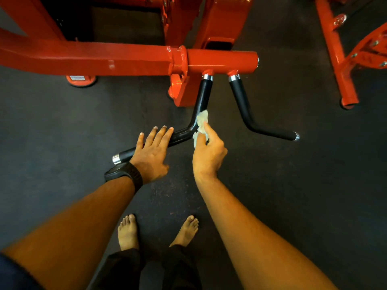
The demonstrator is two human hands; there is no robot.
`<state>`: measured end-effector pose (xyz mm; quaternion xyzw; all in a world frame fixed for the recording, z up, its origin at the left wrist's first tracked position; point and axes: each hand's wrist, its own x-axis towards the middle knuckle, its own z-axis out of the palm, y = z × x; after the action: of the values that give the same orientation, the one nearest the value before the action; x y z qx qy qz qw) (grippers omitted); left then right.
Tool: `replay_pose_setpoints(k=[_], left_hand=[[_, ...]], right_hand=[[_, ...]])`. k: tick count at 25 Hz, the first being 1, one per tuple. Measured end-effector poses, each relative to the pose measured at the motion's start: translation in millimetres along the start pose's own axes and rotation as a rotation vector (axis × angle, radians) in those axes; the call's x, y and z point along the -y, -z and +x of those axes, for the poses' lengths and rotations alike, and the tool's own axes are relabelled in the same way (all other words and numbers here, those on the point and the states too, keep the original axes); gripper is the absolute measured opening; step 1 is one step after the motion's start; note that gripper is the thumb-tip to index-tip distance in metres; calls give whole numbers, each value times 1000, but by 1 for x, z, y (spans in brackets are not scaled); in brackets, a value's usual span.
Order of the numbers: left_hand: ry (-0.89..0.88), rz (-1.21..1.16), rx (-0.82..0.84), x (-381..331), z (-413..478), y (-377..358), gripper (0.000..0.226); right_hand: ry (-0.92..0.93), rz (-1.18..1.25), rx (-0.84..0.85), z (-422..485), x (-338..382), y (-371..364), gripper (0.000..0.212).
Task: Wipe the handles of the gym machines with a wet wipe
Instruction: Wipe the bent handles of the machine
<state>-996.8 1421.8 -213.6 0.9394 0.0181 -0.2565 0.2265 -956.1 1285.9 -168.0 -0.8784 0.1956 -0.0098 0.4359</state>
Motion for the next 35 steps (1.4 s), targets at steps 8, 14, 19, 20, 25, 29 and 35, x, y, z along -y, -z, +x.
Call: replay_pose_setpoints(k=[8, 14, 19, 20, 25, 29, 35], left_hand=[[-229, -24, -276, -76, 57, 40, 100], [-239, 262, -298, -103, 107, 54, 100], [-341, 423, -331, -95, 129, 65, 100], [-337, 407, -329, -96, 132, 67, 101], [-234, 248, -384, -109, 133, 54, 104], [-238, 243, -431, -110, 135, 51, 100], [-236, 248, -477, -110, 137, 49, 94]], right_hand=[[362, -163, -14, 93, 11, 56, 38], [513, -541, 11, 145, -6, 56, 44], [457, -581, -45, 157, -7, 35, 47], [455, -558, -42, 157, -5, 30, 51], [395, -567, -42, 159, -2, 17, 52], [343, -539, -32, 159, -10, 25, 49], [570, -605, -2, 181, -5, 22, 47]])
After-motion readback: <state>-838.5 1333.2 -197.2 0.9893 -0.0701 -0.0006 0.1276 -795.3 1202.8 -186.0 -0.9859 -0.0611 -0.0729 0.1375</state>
